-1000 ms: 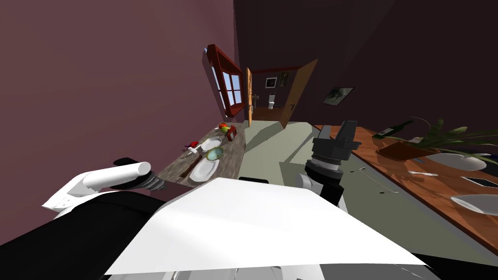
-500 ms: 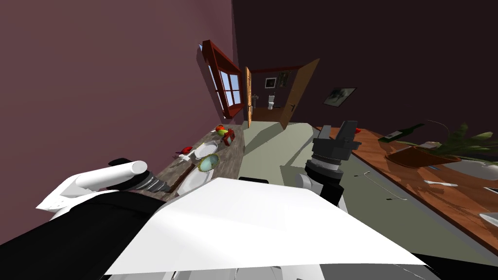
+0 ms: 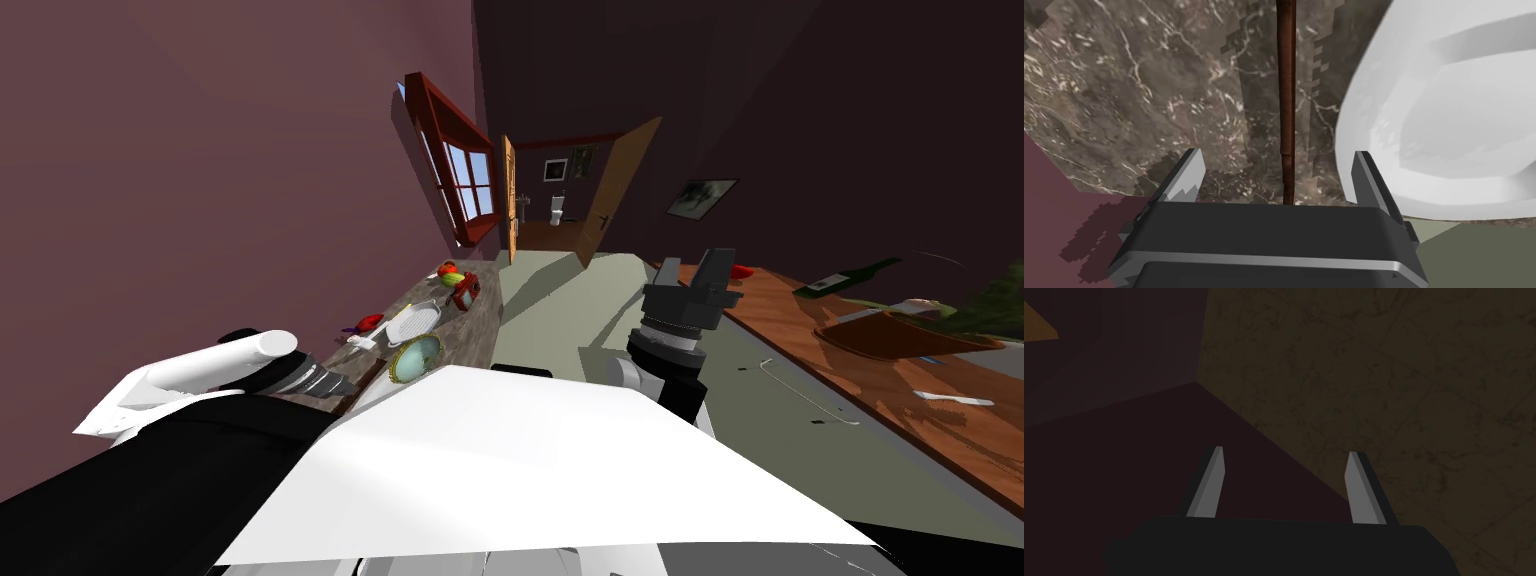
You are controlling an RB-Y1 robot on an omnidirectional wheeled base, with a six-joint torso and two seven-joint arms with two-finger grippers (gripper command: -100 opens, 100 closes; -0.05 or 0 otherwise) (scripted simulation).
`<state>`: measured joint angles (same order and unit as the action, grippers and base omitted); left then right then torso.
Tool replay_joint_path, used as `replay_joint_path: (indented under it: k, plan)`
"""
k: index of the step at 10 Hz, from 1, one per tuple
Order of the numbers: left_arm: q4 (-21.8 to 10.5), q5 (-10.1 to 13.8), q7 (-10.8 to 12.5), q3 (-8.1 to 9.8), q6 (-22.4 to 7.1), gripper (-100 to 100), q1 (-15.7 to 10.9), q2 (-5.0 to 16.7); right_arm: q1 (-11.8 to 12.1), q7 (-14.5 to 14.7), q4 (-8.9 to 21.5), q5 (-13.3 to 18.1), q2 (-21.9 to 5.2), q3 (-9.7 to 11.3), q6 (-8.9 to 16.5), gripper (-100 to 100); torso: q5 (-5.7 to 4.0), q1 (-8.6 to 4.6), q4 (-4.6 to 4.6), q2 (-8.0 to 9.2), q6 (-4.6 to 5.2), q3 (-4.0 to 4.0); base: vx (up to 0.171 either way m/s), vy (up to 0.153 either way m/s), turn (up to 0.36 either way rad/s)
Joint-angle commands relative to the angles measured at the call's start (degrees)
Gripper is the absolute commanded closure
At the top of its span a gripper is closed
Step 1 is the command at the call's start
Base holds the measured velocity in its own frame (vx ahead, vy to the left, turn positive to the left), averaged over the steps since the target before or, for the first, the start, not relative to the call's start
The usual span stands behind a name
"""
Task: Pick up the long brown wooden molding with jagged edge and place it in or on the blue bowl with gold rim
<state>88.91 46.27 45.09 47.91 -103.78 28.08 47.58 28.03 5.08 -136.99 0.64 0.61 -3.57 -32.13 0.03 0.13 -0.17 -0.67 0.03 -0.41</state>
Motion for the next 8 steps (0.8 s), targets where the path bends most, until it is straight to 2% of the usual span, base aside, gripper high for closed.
replay_joint_path:
  k: [1, 2, 3, 4, 6, 7, 8]
  plan:
    - [-0.5, 1.1, 0.2, 0.58, -1.7, -100, -0.3, -0.2, 0.0, 0.0, 0.0, 0.0, 0.0, 0.0, 0.0, 0, 0.0, 0.0, 0.0, 0.0, 0.0, 0.0, 0.185, 0.024, -0.011]
    - [-0.5, 0.7, 0.1, 0.3, -1.0, -100, -0.3, -0.1, 0.0, 0.0, 0.0, 0.0, 0.0, 0.0, 0.0, 0, 0.0, -0.02, 0.0, -0.01, 0.0, -0.01, 0.08, 0.009, -0.003]
    - [-0.6, 0.7, 0.1, 0.32, -1.2, 0, -0.4, -0.1, 0.0, 0.0, 0.0, 0.0, 0.0, 0.0, 0.0, 0, -0.01, -0.07, 0.05, 0.28, -0.01, 0.15, 0.015, 0.002, -0.002]
    - [-2.1, -0.2, -0.7, -0.6, 0.8, -100, -0.8, -0.9, 0.0, 0.0, 0.0, 0.0, 0.0, 0.0, 0.0, 0, -0.02, -0.1, 0.11, 0.53, -0.02, 0.3, 0.0, 0.0, 0.0]
    - [-3.6, -1.1, -1.5, -1.51, 2.7, -100, -1.3, -1.7, 0.0, 0.0, 0.0, 0.0, 0.0, 0.0, 0.0, 0, -0.02, -0.12, 0.16, 0.73, -0.03, 0.42, -0.012, -0.004, 0.005]
    - [-3.3, -0.7, -1.2, -1.26, 2.0, -100, -1.3, -1.2, 0.0, 0.0, 0.0, 0.0, 0.0, 0.0, 0.0, 0, -0.02, -0.12, 0.17, 0.77, -0.03, 0.44, -0.006, -0.001, 0.001]
    - [-3.4, -0.8, -1.3, -1.31, 2.2, 100, -1.3, -1.3, 0.0, 0.0, 0.0, 0.0, 0.0, 0.0, 0.0, 0, -0.03, -0.12, 0.17, 0.76, -0.03, 0.44, 0.0, 0.0, 0.0]
